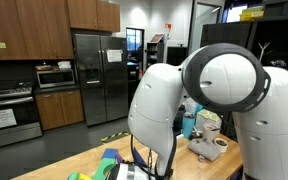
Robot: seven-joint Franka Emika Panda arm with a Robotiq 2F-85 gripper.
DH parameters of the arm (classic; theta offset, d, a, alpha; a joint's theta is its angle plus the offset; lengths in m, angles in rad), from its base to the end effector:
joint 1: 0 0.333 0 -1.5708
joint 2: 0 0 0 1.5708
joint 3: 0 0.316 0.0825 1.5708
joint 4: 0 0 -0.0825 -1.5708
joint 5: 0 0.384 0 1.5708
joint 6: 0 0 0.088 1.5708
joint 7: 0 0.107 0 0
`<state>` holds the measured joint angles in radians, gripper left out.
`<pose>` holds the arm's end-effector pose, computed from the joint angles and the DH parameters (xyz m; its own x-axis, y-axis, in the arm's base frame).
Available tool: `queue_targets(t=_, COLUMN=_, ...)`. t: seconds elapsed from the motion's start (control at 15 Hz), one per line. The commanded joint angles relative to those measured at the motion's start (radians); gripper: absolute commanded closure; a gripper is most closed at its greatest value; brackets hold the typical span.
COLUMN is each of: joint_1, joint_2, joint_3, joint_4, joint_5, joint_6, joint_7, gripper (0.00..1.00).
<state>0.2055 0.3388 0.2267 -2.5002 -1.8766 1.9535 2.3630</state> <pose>0.4155 0.1308 0.1508 0.5108 0.1118 0.8524 -0.5015 -0.7666 0.4010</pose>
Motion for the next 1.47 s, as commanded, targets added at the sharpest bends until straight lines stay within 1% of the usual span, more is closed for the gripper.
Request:
queue_targets(t=0.0, joint_1=-0.021, joint_2=0.006, joint_3=0.008, joint_4=0.01, joint_5=-0.006, joint_6=0.016, joint_7=-0.028, gripper=0.87)
queue_targets(t=0.73, joint_1=-0.022, joint_2=0.017, joint_3=0.009, joint_4=0.011, joint_5=-0.005, joint_6=0.014, joint_7=-0.064, gripper=0.87)
queue_targets(t=0.8, joint_1=-0.022, joint_2=0.017, joint_3=0.009, joint_4=0.012, joint_5=-0.002, joint_6=0.014, joint_7=-0.069, gripper=0.41)
queue_targets(t=0.87, joint_1=-0.022, joint_2=0.017, joint_3=0.01, joint_4=0.012, joint_5=-0.005, joint_6=0.016, joint_7=-0.068, gripper=0.35)
queue_targets(t=0.93, joint_1=-0.022, joint_2=0.017, joint_3=0.01, joint_4=0.011, joint_5=-0.005, joint_6=0.017, joint_7=-0.069, gripper=0.31)
queue_targets(t=1.2, joint_1=-0.023, joint_2=0.02, joint_3=0.01, joint_4=0.012, joint_5=-0.005, joint_6=0.022, joint_7=-0.073, gripper=0.05)
queue_targets(t=1.33, joint_1=-0.027, joint_2=0.019, joint_3=0.012, joint_4=0.013, joint_5=-0.002, joint_6=0.035, joint_7=-0.071, gripper=0.0)
queue_targets(t=1.4, joint_1=-0.029, joint_2=0.017, joint_3=0.012, joint_4=0.013, joint_5=-0.002, joint_6=0.042, joint_7=-0.07, gripper=0.0)
